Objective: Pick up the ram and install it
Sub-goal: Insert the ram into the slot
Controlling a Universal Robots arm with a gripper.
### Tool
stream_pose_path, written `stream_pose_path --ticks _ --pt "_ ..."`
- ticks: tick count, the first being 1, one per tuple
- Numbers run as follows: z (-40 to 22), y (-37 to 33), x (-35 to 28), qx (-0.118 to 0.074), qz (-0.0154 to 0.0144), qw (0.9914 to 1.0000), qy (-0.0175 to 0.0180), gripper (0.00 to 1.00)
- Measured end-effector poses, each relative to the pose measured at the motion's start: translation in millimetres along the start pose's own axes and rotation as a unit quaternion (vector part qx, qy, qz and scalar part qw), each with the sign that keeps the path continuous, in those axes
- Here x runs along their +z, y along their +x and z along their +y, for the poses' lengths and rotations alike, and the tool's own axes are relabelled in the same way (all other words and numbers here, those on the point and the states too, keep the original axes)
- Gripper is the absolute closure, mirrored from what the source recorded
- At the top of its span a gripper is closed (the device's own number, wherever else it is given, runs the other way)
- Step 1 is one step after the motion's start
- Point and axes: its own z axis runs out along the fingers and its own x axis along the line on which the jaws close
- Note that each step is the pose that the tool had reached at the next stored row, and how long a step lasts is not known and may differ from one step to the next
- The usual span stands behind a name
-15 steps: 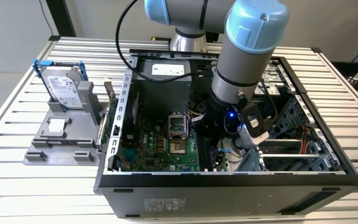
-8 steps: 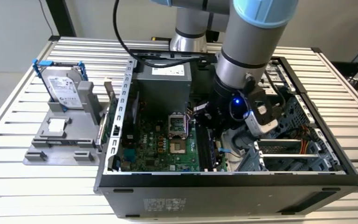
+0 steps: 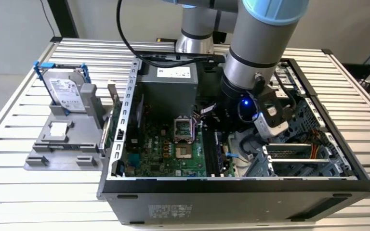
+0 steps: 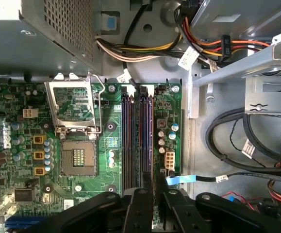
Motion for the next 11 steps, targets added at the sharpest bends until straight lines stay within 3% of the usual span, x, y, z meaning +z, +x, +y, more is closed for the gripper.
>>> stream_pose_path --ticks 11 --pt "0.0 0.0 -1.6 0.0 0.0 1.0 0.0 1.0"
